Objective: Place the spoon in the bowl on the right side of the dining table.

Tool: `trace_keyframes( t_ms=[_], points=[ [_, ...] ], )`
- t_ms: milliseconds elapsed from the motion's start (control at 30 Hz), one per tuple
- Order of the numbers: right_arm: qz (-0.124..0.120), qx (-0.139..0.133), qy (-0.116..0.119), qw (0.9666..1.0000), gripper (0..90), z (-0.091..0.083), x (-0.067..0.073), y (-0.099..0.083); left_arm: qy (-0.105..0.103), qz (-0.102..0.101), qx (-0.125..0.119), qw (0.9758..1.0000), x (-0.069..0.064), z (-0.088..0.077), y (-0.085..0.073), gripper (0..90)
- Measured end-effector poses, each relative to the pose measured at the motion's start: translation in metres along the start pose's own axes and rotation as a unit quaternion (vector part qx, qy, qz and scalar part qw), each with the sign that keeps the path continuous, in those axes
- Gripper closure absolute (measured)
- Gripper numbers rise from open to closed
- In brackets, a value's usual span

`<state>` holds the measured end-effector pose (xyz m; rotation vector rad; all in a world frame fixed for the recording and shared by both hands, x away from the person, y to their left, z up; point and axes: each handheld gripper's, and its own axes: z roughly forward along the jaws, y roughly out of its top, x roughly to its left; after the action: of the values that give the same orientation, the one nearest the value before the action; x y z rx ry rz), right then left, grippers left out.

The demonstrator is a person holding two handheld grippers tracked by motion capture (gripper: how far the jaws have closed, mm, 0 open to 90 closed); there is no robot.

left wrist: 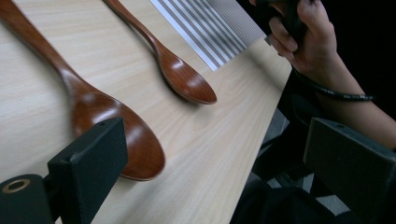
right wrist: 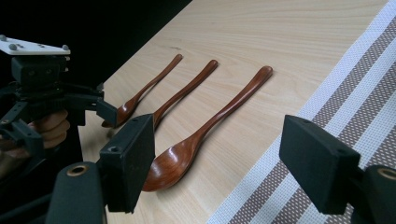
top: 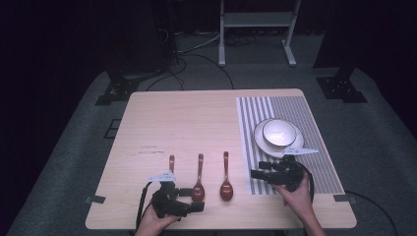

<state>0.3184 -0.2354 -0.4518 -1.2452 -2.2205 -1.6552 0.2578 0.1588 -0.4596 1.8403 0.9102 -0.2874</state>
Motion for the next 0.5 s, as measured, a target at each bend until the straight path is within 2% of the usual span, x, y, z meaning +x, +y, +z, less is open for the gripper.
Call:
trace_keyframes(
  t_ms=[367, 500],
  points=[
    [-0.005, 0.009, 0.002, 0.9999, 25.7, 0.008, 0.003, 0.006, -0.016, -0.001, 0.024, 0.9996, -0.002, 0.010, -0.003, 5.3],
    [-0.008, 0.008, 0.003, 0.9999, 25.7, 0.009, 0.005, 0.008, -0.013, -0.004, 0.034, 0.9993, -0.001, 0.013, -0.003, 5.3]
  ],
)
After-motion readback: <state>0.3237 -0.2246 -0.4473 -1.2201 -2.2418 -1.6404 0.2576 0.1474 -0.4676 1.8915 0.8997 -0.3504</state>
